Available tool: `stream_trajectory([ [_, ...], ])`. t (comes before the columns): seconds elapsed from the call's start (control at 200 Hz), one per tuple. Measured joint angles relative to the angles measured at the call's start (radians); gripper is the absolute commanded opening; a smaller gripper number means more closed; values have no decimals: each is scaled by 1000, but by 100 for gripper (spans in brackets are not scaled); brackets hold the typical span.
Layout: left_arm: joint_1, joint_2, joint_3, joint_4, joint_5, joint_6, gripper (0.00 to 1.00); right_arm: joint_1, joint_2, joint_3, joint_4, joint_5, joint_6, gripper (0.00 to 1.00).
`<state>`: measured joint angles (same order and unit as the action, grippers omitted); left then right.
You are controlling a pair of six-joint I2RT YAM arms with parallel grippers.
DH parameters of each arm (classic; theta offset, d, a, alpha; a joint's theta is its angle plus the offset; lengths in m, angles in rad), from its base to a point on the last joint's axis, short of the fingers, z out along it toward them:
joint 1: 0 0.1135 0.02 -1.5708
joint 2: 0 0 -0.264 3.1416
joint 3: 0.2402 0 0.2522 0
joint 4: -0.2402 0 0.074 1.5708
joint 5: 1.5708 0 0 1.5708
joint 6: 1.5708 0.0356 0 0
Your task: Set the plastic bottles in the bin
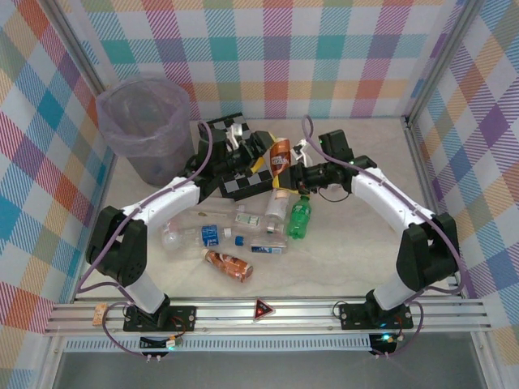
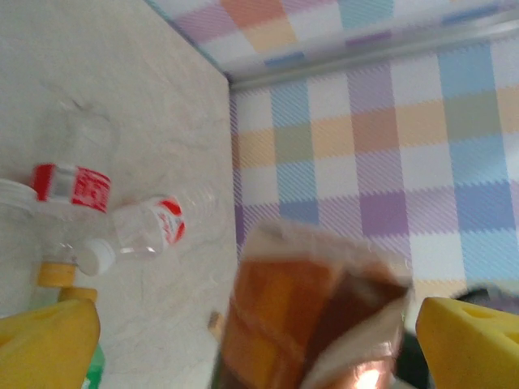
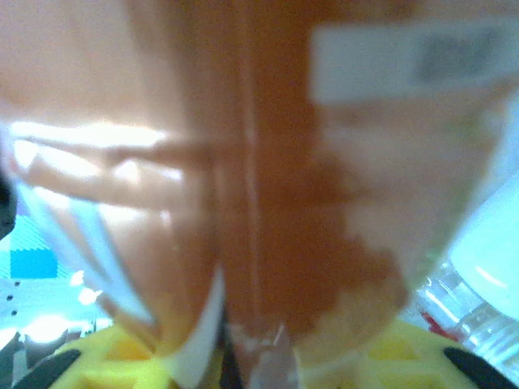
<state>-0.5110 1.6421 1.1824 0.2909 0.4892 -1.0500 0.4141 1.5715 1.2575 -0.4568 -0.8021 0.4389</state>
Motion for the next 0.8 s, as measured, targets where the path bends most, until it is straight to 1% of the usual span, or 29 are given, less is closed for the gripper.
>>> stream_trajectory([
  [0.085, -48, -10, 0, -1, 31, 23, 100, 0, 22, 7, 1, 16, 21, 23],
  [0.125, -63, -15, 0, -12, 11, 44, 100, 0, 24, 7, -8, 13, 26, 24],
  [0.325, -69, -16, -6, -11, 47, 47, 100, 0, 25, 12, 20, -3, 47, 25],
  [0.355, -70, -16, -8, -6, 50, 46, 99, 0, 24, 12, 23, -6, 47, 25],
  [0.43, -71, -16, -10, 1, 52, 41, 93, 2, 24, 12, 25, -17, 47, 25],
  [0.53, -70, -16, -13, 0, 47, 34, 79, 3, 24, 12, 33, -28, 47, 26],
  [0.66, -68, -16, -16, -7, 29, 26, 65, 3, 23, 12, 48, -34, 47, 27],
  [0.725, -68, -16, -16, -9, 22, 25, 59, 3, 21, 12, 54, -34, 47, 29],
  [0.8, -68, -16, -17, -11, 19, 26, 58, 2, 21, 12, 55, -35, 48, 32],
])
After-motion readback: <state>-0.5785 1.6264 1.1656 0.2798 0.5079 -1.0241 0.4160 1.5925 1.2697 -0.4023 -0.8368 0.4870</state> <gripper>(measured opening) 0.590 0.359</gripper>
